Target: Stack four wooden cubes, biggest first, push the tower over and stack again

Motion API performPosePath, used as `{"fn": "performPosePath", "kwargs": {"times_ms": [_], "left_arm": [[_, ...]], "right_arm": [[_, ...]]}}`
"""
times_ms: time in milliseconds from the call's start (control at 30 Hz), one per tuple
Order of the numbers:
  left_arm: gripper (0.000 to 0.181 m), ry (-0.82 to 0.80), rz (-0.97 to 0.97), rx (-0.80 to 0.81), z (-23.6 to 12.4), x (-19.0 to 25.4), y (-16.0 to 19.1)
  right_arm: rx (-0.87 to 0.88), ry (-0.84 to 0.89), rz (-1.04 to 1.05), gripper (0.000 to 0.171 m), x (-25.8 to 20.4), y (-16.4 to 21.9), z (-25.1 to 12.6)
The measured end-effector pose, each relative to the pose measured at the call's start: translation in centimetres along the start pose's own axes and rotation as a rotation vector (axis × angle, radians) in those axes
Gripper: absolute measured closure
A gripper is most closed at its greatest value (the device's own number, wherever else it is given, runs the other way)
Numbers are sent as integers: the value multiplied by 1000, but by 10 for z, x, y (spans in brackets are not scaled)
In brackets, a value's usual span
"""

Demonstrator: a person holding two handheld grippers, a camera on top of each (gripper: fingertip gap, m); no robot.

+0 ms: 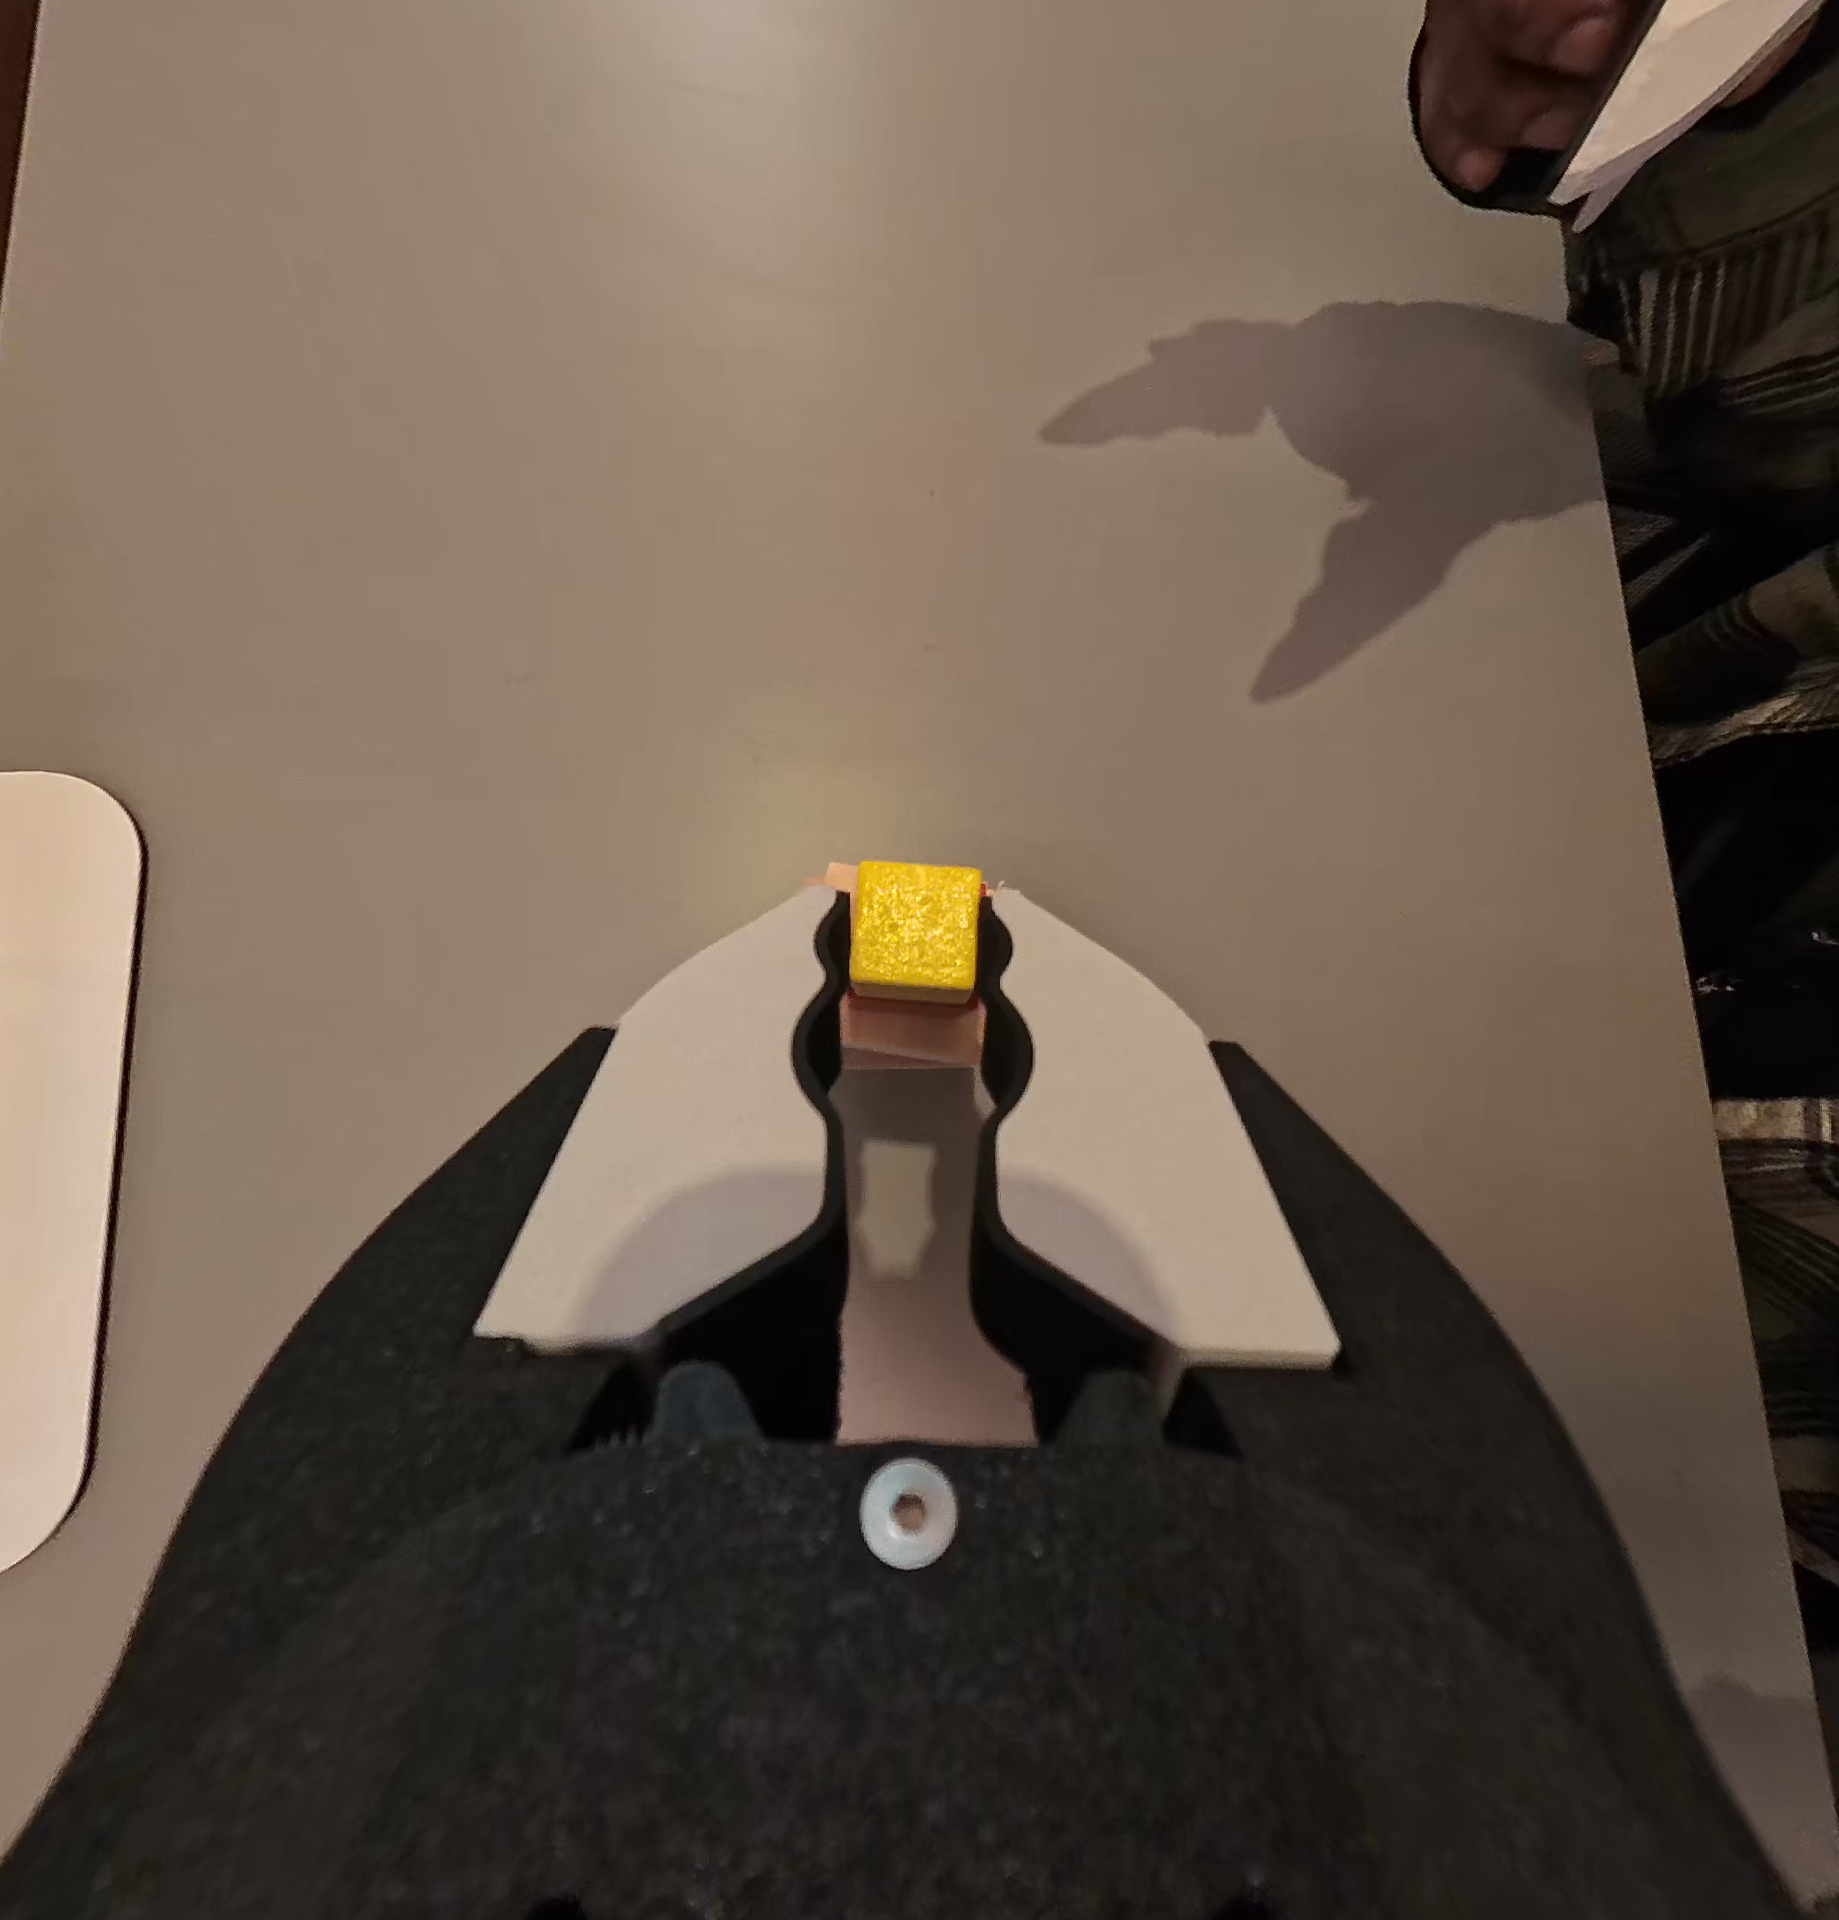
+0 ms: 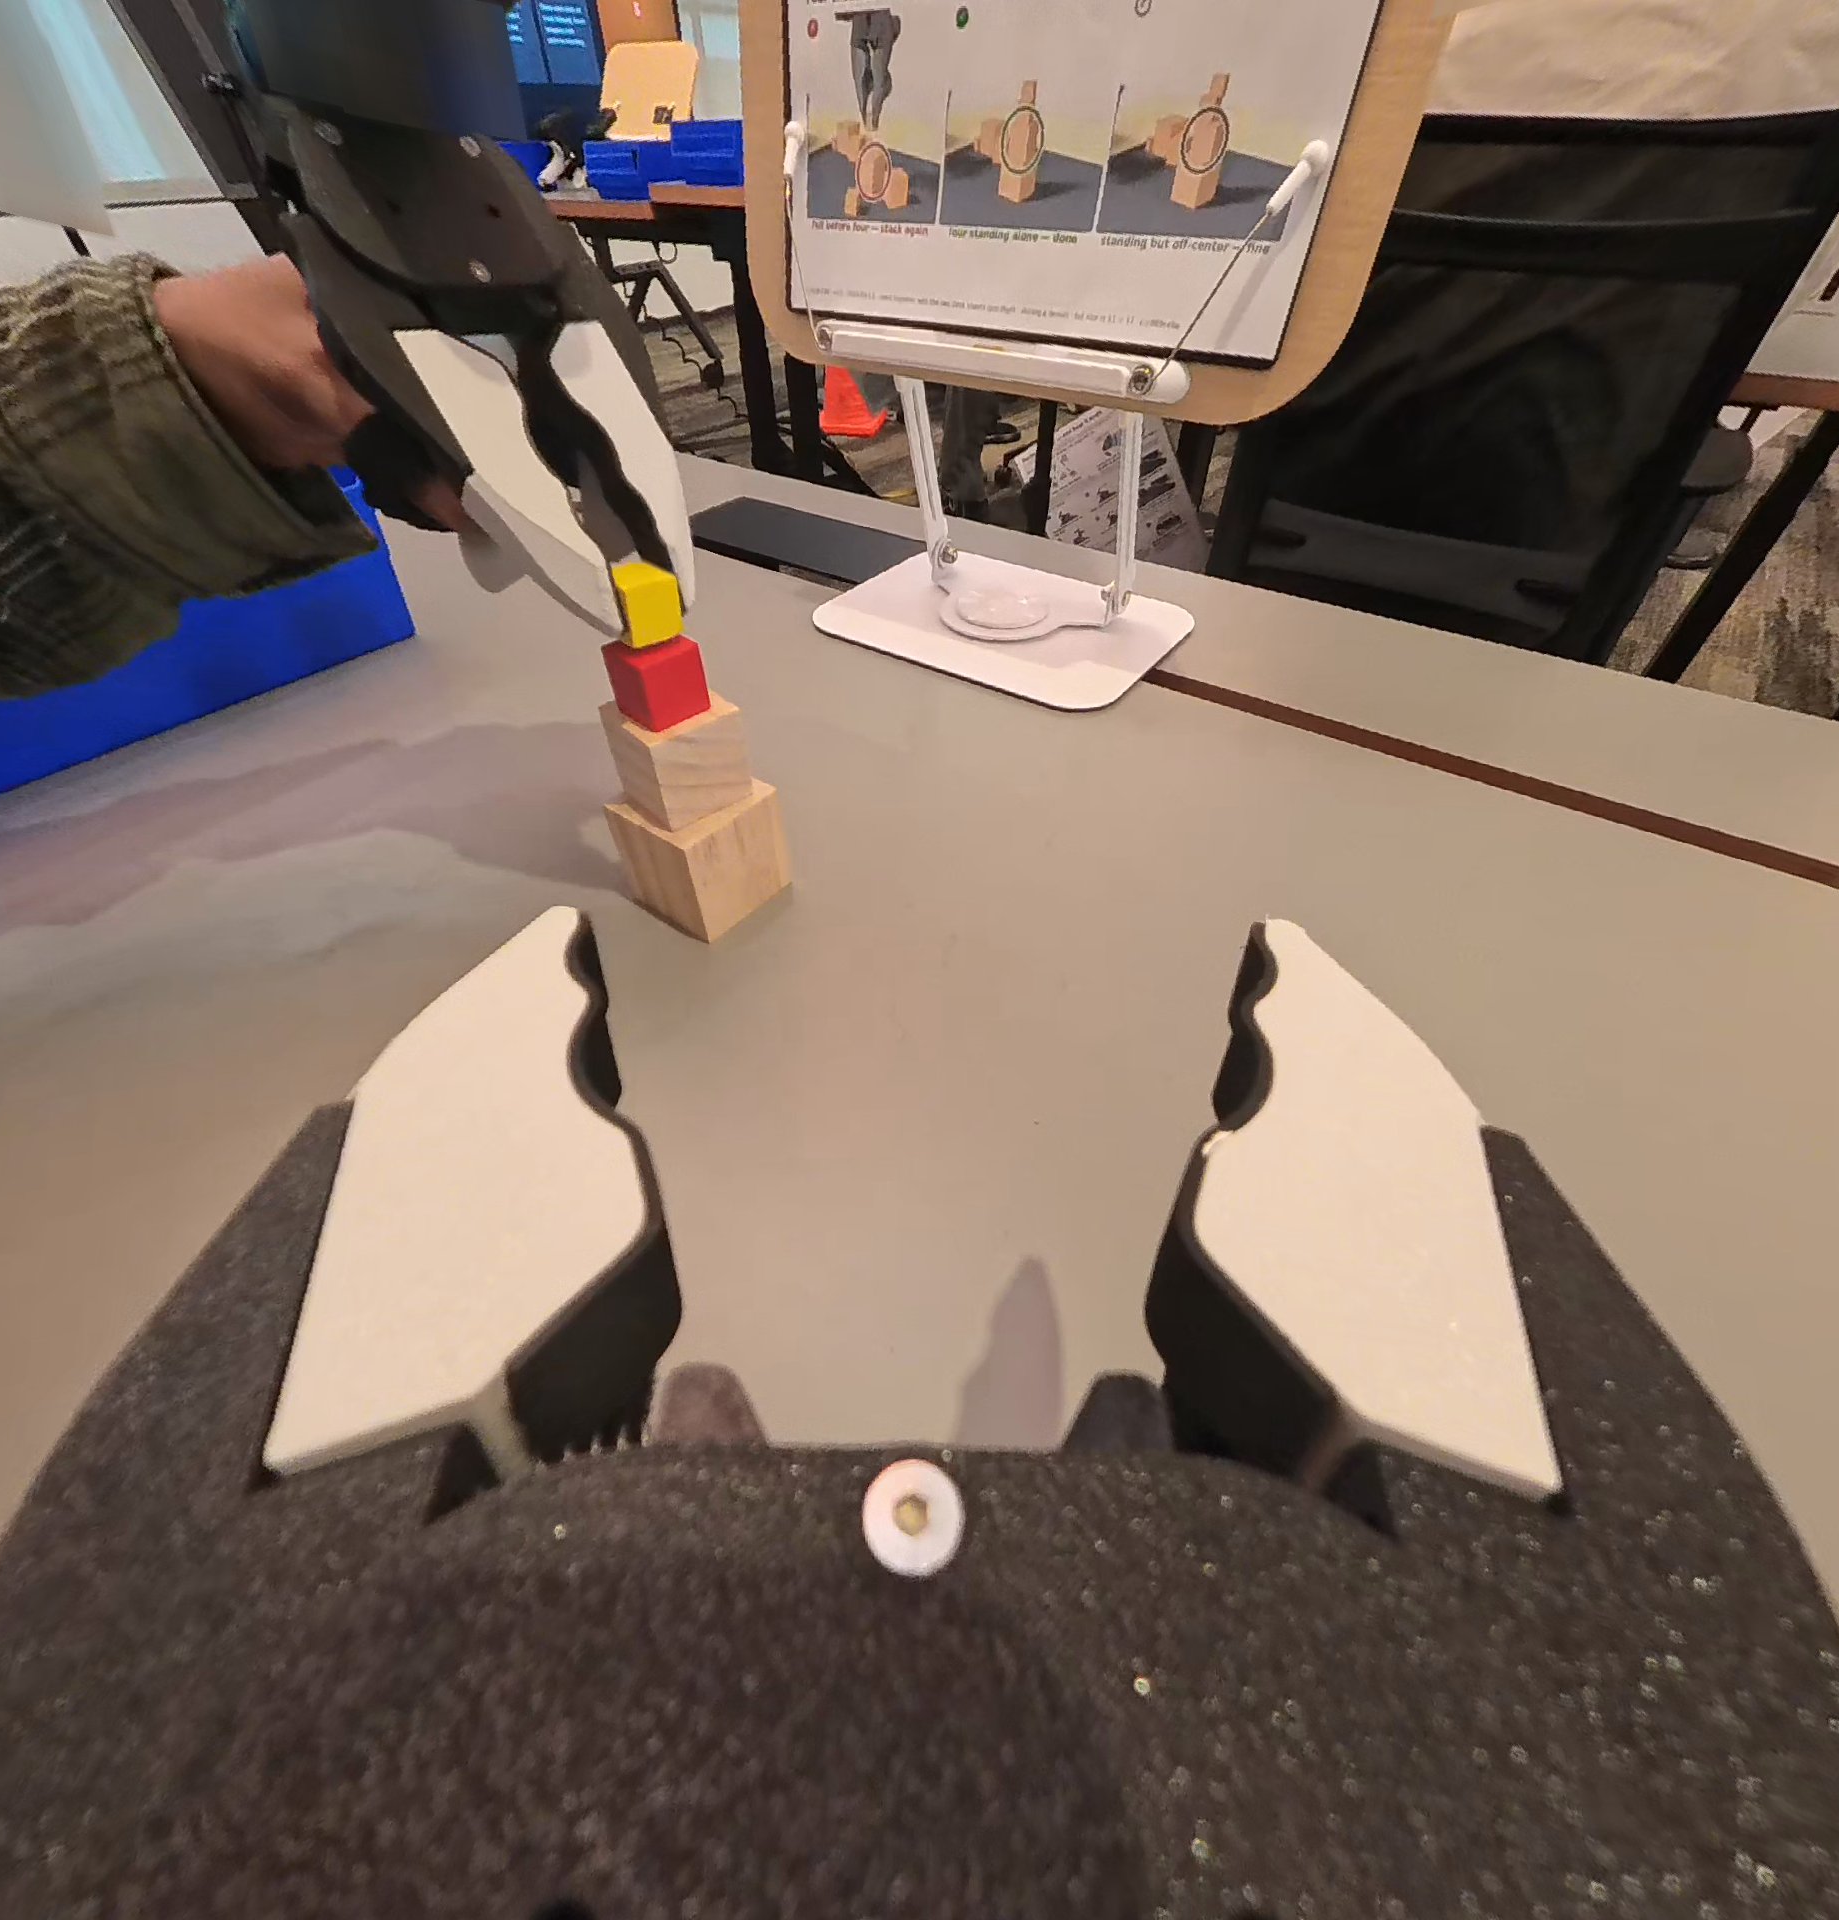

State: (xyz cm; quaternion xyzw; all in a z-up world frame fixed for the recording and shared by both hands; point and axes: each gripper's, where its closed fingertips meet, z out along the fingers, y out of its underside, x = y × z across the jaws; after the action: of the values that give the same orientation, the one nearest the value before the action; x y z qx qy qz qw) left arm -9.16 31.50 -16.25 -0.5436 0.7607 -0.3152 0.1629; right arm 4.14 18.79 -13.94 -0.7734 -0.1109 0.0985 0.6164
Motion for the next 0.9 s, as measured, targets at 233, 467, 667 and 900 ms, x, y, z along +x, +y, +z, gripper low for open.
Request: {"fn": "performPosePath", "kwargs": {"times_ms": [233, 467, 667, 900], "left_arm": [[159, -5, 10, -4, 4, 0, -1], [156, -4, 13, -1, 5, 0, 1], [143, -5, -3, 24, 3, -1, 1], [113, -89, -87, 240, -34, 14, 2]], "right_arm": [[-2, 0, 2, 58, 0, 1, 0], [-5, -1, 2, 58, 0, 2, 1], [-8, -1, 1, 58, 0, 3, 2], [-37, 5, 14, 58, 3, 13, 7]]}}
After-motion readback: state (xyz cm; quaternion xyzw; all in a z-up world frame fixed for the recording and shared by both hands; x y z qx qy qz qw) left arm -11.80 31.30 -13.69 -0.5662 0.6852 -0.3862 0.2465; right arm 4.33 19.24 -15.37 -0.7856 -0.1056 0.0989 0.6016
